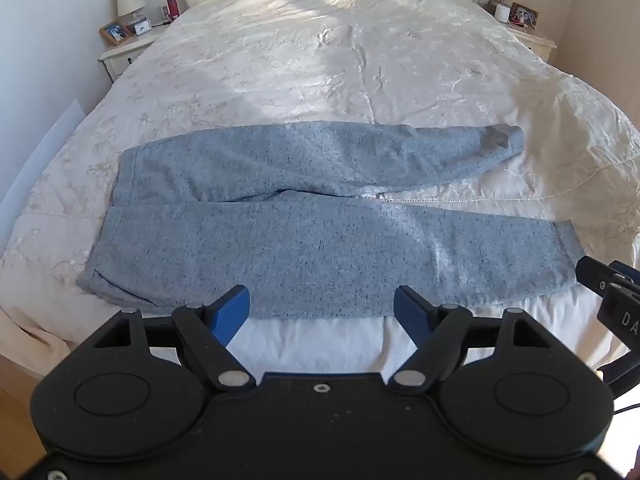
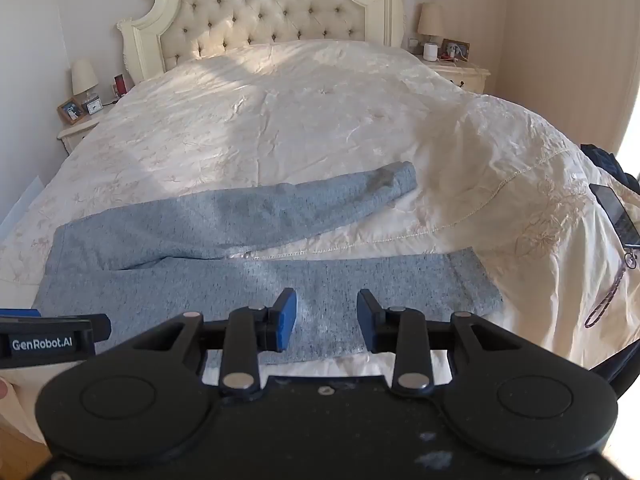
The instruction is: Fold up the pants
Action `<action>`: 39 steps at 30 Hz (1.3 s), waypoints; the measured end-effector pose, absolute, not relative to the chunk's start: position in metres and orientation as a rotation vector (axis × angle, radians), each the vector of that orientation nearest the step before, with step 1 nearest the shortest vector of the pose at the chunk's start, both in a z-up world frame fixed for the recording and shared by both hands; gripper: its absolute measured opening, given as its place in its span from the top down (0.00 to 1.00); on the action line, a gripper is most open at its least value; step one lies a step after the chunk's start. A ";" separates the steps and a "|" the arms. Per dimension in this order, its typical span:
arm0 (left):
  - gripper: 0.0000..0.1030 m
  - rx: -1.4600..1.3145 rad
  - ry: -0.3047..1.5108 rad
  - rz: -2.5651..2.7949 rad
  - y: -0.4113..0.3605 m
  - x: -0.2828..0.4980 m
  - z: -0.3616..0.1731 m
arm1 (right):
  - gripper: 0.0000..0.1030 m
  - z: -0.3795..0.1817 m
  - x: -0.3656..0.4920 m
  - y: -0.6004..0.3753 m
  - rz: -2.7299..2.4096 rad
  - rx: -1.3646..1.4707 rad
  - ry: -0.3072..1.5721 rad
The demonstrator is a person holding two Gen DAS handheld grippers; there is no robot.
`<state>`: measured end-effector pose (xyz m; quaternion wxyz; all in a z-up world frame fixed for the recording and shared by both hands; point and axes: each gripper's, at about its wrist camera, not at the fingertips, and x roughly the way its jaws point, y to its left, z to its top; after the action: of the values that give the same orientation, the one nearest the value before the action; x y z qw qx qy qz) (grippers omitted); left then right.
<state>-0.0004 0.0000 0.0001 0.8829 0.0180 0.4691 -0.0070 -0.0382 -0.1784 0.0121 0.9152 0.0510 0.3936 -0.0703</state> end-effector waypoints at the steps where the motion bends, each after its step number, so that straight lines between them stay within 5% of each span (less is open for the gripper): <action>1: 0.23 0.037 0.978 -0.016 0.000 -0.001 0.000 | 0.65 0.012 -0.038 -0.179 -0.143 0.111 0.811; 39: 0.24 0.045 0.990 -0.018 -0.005 -0.005 -0.001 | 0.65 0.007 -0.040 -0.179 -0.113 0.121 0.819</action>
<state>-0.0050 -0.0048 -0.0006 0.8796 0.0218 0.4751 -0.0084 -0.0404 -0.1792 0.0071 0.9140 0.0590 0.3977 -0.0548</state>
